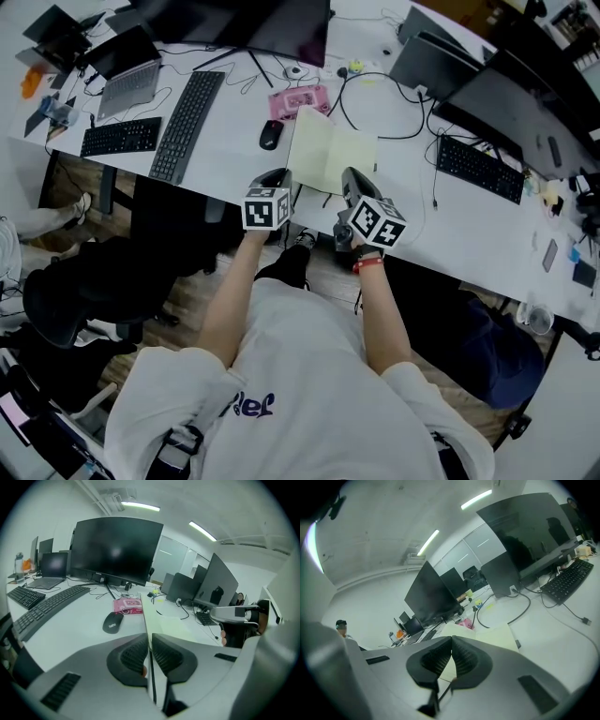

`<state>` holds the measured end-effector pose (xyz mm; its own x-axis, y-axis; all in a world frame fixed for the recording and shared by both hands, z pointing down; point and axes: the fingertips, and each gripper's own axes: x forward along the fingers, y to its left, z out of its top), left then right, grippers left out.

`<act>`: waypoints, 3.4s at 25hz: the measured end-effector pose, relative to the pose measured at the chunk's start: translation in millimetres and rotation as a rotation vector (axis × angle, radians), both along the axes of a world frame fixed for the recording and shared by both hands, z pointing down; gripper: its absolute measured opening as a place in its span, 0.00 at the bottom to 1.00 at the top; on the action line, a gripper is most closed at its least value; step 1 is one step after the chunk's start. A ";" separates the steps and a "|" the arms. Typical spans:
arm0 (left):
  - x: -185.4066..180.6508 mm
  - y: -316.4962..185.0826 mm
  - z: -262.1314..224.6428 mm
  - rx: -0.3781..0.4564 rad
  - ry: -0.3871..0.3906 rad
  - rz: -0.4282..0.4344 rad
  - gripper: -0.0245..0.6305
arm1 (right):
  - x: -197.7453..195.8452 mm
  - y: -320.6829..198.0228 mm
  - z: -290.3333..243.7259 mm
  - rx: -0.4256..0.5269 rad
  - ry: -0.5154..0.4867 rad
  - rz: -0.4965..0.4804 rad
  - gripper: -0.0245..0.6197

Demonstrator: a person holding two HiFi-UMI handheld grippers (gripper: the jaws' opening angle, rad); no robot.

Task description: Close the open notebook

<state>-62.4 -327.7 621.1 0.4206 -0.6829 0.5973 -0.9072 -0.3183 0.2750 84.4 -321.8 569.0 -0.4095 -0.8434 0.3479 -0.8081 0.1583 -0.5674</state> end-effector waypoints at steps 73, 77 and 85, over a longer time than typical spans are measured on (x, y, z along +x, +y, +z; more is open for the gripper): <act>183.7 40.5 -5.4 0.121 -0.164 0.359 0.10 | 133.1 77.8 -2.7 -0.001 -0.028 0.319 0.06; 188.9 41.9 -1.2 0.111 -0.170 0.383 0.10 | 137.5 78.7 -1.6 -0.007 -0.028 0.337 0.06; 204.3 40.7 9.5 0.094 -0.193 0.437 0.11 | 151.9 78.1 3.7 -0.027 -0.027 0.377 0.06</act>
